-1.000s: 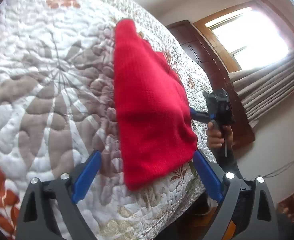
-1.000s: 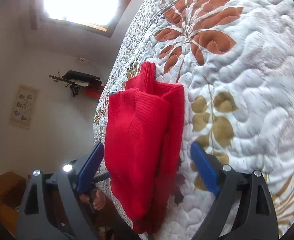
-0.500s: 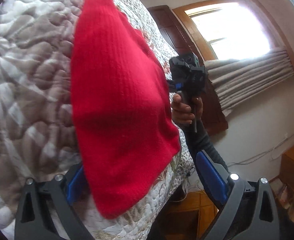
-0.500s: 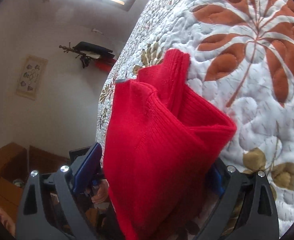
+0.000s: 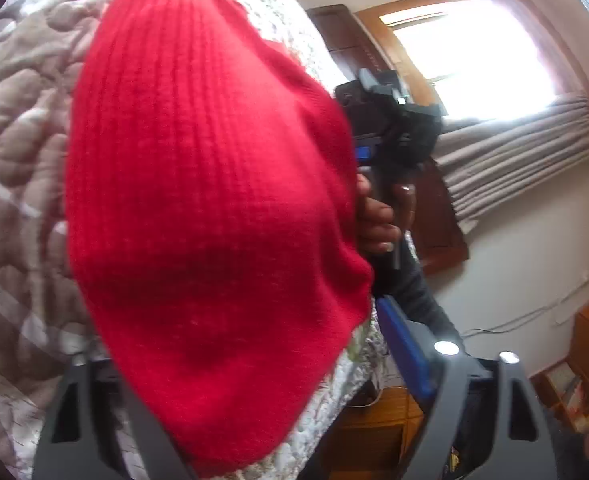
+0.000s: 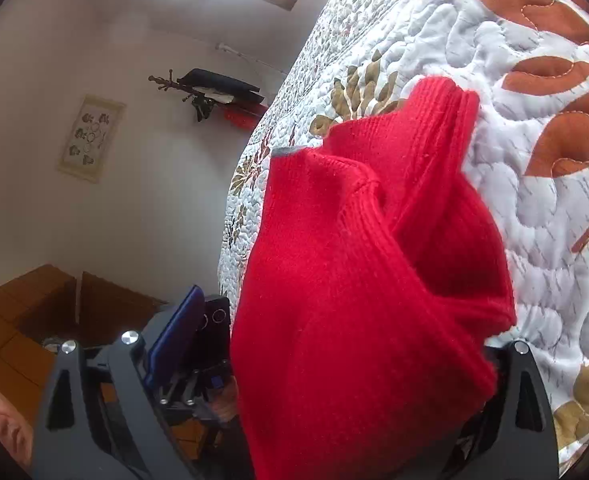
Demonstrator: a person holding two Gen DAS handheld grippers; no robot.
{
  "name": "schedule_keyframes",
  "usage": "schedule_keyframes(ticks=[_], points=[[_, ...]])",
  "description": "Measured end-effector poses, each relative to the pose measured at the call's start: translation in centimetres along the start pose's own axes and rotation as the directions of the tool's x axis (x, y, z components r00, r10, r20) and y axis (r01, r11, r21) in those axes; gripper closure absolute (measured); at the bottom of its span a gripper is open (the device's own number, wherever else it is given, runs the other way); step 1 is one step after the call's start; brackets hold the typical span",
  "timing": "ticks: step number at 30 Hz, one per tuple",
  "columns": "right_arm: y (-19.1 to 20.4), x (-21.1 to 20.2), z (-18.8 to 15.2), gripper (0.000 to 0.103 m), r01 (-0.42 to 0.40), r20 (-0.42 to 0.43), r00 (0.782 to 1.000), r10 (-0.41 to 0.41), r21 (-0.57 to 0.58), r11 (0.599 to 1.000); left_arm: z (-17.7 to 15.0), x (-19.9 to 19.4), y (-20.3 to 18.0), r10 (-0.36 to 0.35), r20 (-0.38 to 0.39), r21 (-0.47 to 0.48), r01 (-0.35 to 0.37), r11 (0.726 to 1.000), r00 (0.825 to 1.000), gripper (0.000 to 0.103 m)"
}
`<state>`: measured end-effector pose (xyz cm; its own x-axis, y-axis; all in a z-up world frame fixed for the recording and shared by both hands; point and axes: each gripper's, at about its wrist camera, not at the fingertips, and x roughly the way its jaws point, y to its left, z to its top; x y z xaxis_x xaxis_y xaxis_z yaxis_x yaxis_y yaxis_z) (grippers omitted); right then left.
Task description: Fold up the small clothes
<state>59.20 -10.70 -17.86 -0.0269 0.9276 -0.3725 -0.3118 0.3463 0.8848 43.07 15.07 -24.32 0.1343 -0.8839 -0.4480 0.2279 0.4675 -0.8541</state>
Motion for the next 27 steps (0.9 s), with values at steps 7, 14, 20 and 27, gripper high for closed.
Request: schedule_keyframes(ticks=[7,14,20,27], points=[[-0.6,0.1,-0.5,0.068,0.073,0.029,0.997,-0.073,0.001,0.997,0.0,-0.4,0.9,-0.012,0.006,-0.018,0.012,1.0,1.0,0.083],[1.7,0.8,-0.3,0.069,0.077,0.067,0.995,-0.076,-0.013,0.997,0.7,-3.2,-0.4,-0.011,0.026,0.015,0.011,1.0,1.0,0.085],[4.4,6.1,-0.2,0.069,0.058,0.036,0.998,-0.057,-0.025,0.998,-0.6,-7.4,1.0,0.024,0.034,-0.013,-0.024,1.0,0.999,0.085],[8.4,15.6,-0.6,0.069,0.014,-0.045,0.999,-0.017,-0.061,0.998,-4.7,-14.4,2.6,0.067,0.103,-0.049,-0.062,0.997,0.992,0.085]])
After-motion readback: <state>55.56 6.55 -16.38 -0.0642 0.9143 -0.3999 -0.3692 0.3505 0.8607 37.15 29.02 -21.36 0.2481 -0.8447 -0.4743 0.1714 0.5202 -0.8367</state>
